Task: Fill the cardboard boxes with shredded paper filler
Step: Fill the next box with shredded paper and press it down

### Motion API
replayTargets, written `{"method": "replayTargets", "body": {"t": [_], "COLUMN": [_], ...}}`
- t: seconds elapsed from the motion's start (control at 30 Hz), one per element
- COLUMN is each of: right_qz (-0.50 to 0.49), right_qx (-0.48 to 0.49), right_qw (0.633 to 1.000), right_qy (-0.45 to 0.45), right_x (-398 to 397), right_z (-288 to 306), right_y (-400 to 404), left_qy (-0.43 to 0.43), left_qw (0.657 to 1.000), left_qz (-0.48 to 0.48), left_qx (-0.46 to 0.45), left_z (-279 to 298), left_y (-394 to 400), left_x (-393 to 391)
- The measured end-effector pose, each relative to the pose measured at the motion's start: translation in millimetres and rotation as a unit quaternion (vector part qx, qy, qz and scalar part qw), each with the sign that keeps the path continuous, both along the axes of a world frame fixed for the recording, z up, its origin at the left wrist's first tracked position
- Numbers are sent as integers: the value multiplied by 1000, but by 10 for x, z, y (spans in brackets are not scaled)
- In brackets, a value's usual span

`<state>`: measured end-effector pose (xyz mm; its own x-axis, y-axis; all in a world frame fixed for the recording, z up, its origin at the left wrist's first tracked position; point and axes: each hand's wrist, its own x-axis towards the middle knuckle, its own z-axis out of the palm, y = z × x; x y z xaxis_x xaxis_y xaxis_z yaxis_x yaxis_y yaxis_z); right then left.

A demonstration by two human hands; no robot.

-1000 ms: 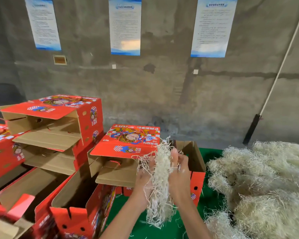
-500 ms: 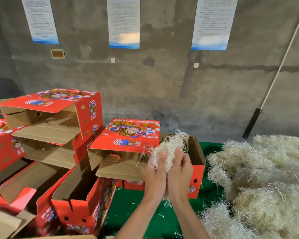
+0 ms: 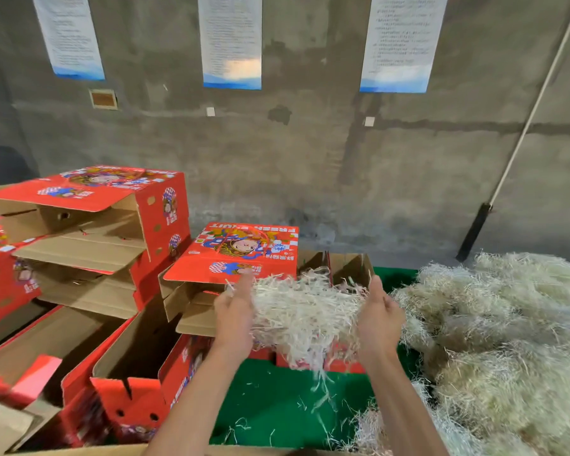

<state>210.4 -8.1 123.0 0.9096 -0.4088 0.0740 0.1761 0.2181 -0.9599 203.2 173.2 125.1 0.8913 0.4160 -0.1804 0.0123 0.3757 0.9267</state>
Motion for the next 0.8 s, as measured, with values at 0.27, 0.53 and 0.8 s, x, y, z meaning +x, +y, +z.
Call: {"method": "replayTargets", "body": {"t": [0.27, 0.53, 0.8], "right_qz": [-58, 15, 109], "right_qx": [2, 8, -162], "right_qw": [998, 998, 973], "right_qy": [-3, 58, -120], "right_x": [5, 93, 24], "right_z": [64, 146, 135], "right_y": [-65, -49, 270], "left_qy": [-20, -7, -58], "left_qw": [997, 995, 984], "left_qz": [39, -95, -150], "left_qx": [-64, -31, 76], "left_z": [135, 83, 145], "left_y": [180, 224, -209], "left_x": [-21, 81, -79]}}
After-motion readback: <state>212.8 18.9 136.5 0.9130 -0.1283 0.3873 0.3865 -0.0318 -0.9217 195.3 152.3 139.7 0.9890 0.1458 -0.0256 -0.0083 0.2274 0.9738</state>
